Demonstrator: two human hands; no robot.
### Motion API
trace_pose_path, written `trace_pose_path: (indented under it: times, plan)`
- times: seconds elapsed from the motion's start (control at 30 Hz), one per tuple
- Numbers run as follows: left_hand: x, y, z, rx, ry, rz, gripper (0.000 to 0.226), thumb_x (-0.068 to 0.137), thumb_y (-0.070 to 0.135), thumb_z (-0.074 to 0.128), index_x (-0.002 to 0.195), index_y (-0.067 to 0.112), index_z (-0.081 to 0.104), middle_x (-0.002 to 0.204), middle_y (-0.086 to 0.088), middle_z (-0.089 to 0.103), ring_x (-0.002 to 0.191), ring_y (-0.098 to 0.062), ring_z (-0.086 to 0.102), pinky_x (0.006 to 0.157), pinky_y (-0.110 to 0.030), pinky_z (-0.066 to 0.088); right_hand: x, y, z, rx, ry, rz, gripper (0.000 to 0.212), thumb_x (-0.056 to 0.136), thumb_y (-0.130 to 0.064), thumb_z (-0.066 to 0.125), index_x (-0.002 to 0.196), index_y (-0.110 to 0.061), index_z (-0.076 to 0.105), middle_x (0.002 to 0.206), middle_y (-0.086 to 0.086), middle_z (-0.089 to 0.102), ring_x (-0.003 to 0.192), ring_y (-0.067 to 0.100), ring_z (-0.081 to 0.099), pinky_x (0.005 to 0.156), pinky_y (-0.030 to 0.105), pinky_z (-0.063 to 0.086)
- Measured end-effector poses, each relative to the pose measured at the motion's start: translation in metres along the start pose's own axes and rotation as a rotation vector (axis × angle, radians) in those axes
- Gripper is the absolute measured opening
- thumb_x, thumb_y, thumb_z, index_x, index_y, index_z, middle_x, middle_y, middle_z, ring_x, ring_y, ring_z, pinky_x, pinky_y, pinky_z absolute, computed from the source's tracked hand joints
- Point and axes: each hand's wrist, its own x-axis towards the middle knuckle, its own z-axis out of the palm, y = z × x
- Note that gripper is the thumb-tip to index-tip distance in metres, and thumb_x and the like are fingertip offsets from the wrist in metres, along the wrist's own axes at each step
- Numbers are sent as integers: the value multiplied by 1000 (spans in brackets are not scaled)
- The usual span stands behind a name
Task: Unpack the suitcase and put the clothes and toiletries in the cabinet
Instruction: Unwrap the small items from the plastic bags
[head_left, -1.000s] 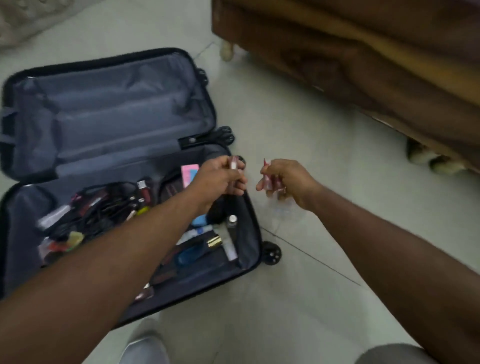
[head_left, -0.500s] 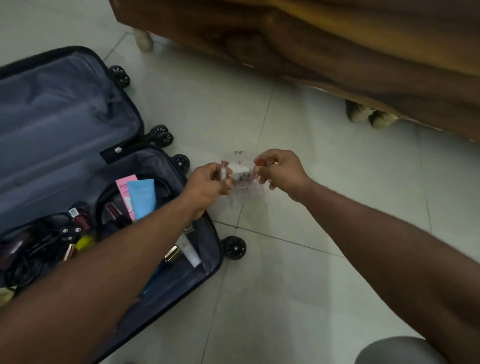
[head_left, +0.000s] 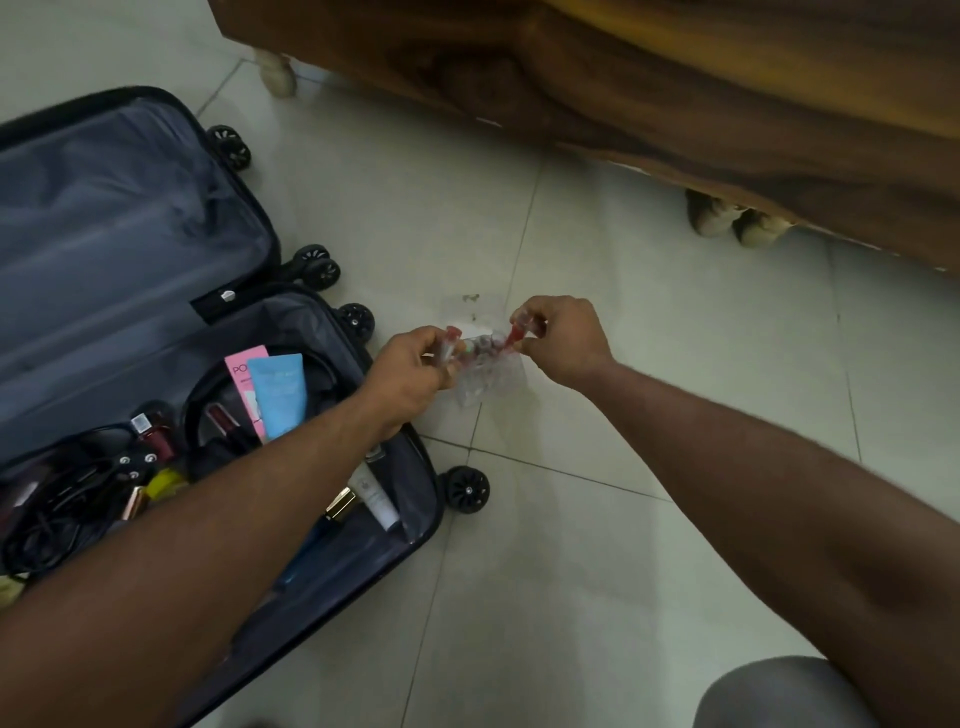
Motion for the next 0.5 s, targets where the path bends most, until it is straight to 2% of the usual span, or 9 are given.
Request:
trace_pose_path:
  times: [0.1, 0.17, 0.3, 0.37, 0.43, 0.5]
  plan:
    - [0, 1, 2, -16, 3, -8, 32, 92, -5, 69, 98, 27, 70, 118, -4, 70, 115, -26, 69, 96, -46, 60, -4, 5, 9, -27, -16, -15, 17, 77, -10, 83, 88, -21, 77, 81, -7, 73, 76, 17, 67, 74, 39, 60]
    - [1, 0, 2, -15, 7, -4, 29, 92, -3, 69, 98, 26, 70, 117, -6, 71, 114, -26, 69, 95, -48, 60, -4, 6, 13, -45, -3, -38, 16, 76, -9, 80, 86, -19, 76, 78, -8, 72, 72, 15, 65, 72, 40, 59]
    - [-1, -1, 3, -35, 50, 8, 24, 92, 1, 71, 102, 23, 70, 116, -8, 70, 109, -30, 70, 91, -46, 62, -4, -4, 1, 21, 98, -92, 17, 76, -9, 81, 92, -15, 78, 89, -2, 73, 78, 16, 65, 73, 28, 54]
    - [-3, 0, 3, -56, 58, 13, 26, 92, -4, 70, 104, 19, 70, 117, -9, 67, 107, -31, 70, 89, -44, 63, -10, -15, -4, 199, 94, -31, 15, 75, -8, 79, 89, -12, 77, 84, 0, 73, 73, 18, 68, 66, 30, 55]
    - [-5, 1, 4, -70, 60, 25, 24, 92, -5, 69, 103, 16, 69, 117, -10, 65, 104, -34, 71, 86, -44, 63, -16, -26, -4, 506, 11, 125, 12, 79, 0, 73, 89, -7, 76, 78, 9, 72, 66, 24, 70, 56, 33, 54]
    - [-7, 3, 5, -80, 60, 35, 20, 92, -3, 69, 102, 14, 68, 116, -12, 64, 102, -37, 71, 86, -45, 63, -21, -33, -4, 725, -94, 227, 11, 86, 5, 67, 93, -1, 74, 77, 16, 71, 66, 28, 70, 54, 34, 55]
